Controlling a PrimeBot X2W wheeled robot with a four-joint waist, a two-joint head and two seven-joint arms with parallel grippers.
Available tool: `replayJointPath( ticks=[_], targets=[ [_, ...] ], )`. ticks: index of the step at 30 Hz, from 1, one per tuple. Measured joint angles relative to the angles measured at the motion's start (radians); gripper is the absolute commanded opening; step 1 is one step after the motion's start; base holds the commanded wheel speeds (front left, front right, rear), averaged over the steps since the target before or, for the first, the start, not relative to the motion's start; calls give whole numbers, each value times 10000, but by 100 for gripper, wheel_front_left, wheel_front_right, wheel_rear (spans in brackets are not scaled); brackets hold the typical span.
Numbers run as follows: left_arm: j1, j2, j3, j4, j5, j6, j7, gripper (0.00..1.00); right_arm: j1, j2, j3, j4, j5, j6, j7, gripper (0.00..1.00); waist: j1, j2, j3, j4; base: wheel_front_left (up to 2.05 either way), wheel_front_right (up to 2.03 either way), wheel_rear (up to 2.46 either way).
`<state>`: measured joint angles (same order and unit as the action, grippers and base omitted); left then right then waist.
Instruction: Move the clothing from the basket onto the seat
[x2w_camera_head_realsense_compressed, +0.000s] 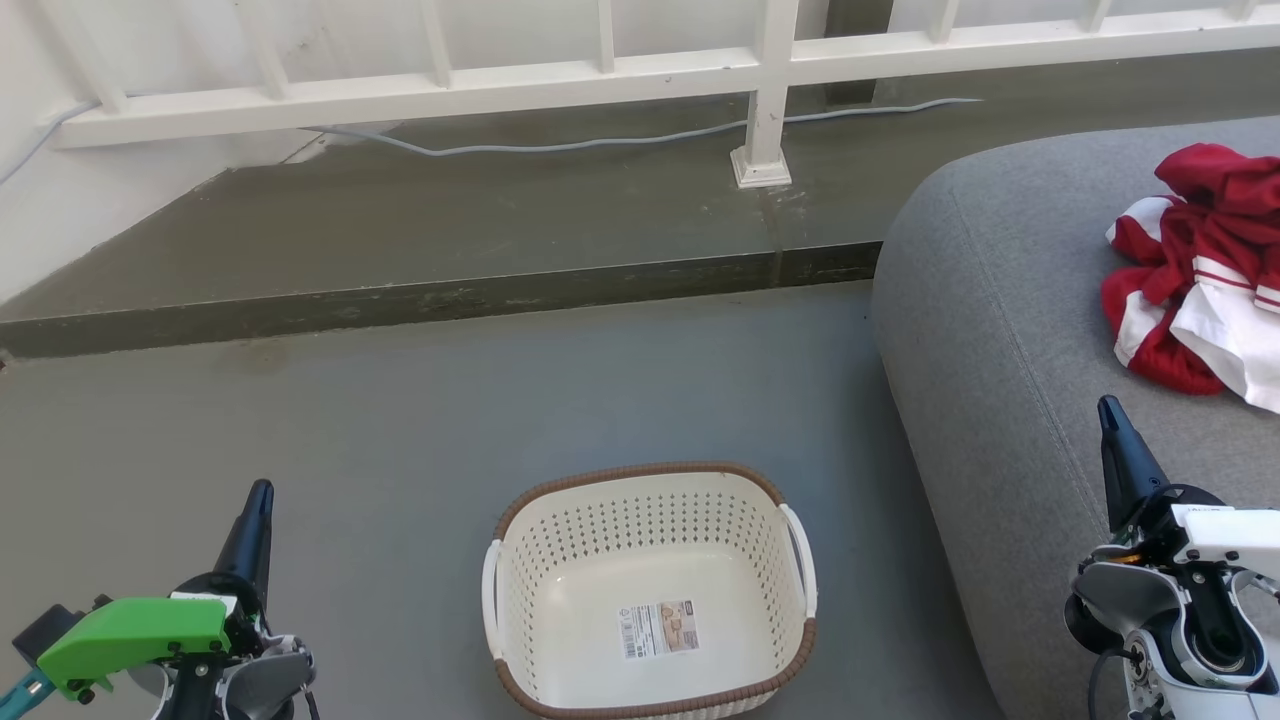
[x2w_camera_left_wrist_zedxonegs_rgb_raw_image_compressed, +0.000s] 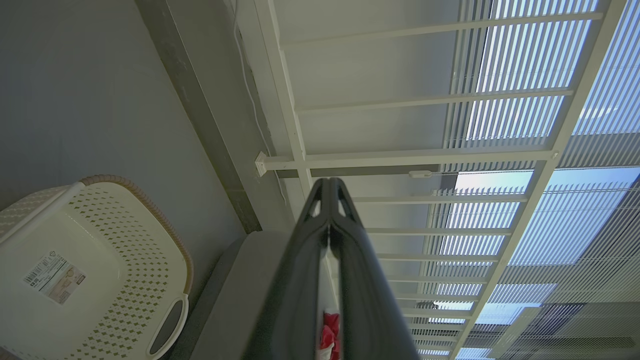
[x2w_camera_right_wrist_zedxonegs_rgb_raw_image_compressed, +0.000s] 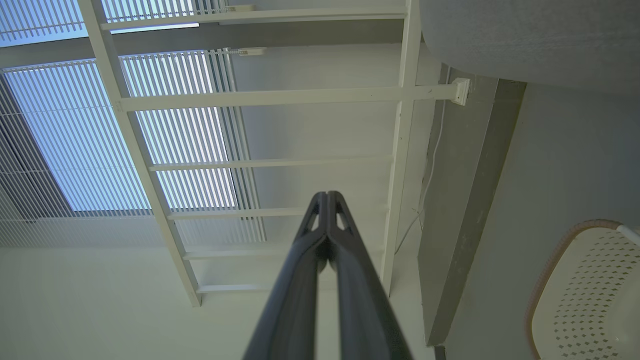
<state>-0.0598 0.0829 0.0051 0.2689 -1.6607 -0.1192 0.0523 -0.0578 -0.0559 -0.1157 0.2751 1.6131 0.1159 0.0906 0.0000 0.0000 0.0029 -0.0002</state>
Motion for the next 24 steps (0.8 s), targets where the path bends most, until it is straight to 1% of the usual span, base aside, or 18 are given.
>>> replayJointPath(
  ticks=[24],
  targets=[
    [-6, -12, 23, 79, 0, -10, 12, 0, -1, 4, -12, 0, 0, 13, 2, 0, 0, 0, -1, 1, 0, 0, 0]
  ],
)
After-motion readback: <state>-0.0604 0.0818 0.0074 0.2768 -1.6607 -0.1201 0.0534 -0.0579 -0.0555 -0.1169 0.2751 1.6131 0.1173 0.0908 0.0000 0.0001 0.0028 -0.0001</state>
